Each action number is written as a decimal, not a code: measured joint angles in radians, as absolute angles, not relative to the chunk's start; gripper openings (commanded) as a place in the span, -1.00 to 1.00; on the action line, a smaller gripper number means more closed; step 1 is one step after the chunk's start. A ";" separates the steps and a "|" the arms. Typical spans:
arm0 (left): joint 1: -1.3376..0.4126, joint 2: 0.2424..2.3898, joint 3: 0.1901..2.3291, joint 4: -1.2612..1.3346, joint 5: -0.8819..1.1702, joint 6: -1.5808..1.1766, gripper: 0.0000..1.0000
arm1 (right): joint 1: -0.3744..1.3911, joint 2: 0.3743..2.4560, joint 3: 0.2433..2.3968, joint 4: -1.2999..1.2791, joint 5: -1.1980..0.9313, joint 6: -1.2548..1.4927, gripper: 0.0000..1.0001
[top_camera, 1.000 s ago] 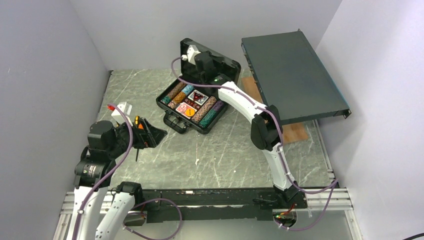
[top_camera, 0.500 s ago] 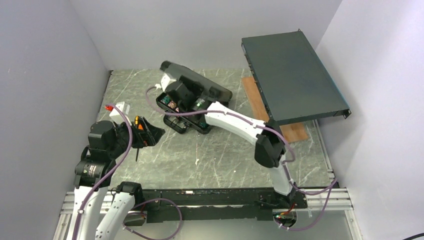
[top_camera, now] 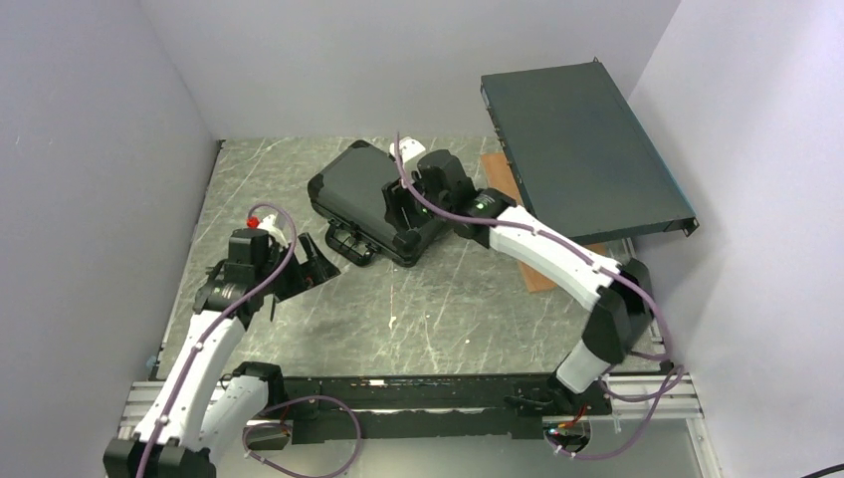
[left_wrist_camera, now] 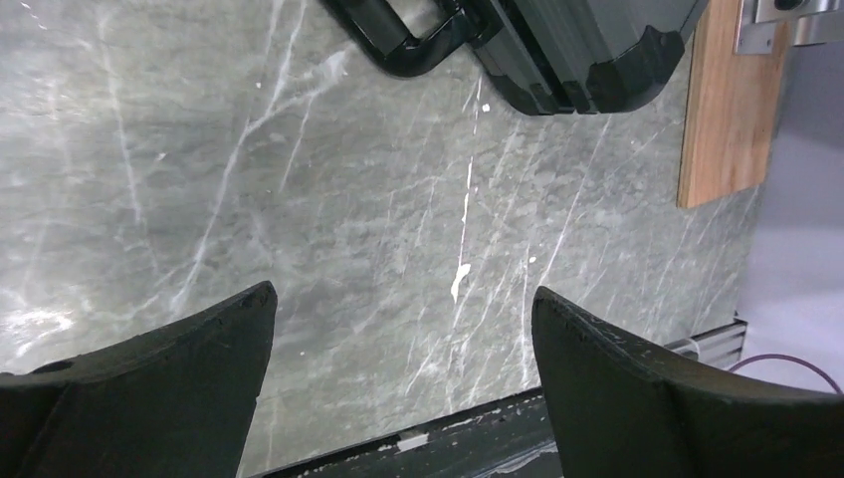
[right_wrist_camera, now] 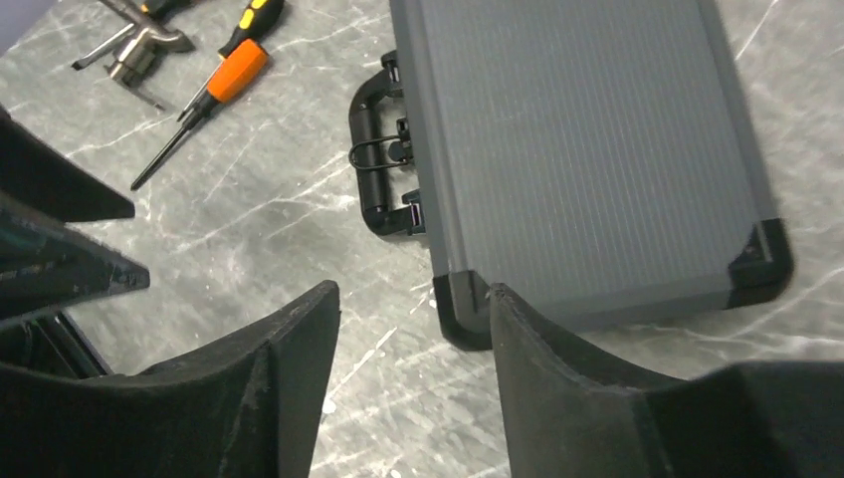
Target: Pack up texas hold em set
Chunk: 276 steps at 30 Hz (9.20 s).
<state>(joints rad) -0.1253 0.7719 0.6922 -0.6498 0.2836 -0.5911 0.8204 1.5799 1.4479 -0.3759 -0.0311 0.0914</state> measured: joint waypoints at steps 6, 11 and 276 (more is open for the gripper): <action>-0.075 0.926 0.625 -0.453 0.399 -0.674 0.74 | 0.722 1.825 1.565 -0.392 -0.197 0.157 -0.10; 0.010 1.055 0.516 -0.205 0.506 -0.777 0.41 | 0.695 2.033 1.782 -0.437 -0.216 0.147 -0.37; -0.258 0.604 1.206 -0.570 0.160 -0.430 0.95 | 0.739 1.181 1.679 -0.683 0.127 0.177 1.00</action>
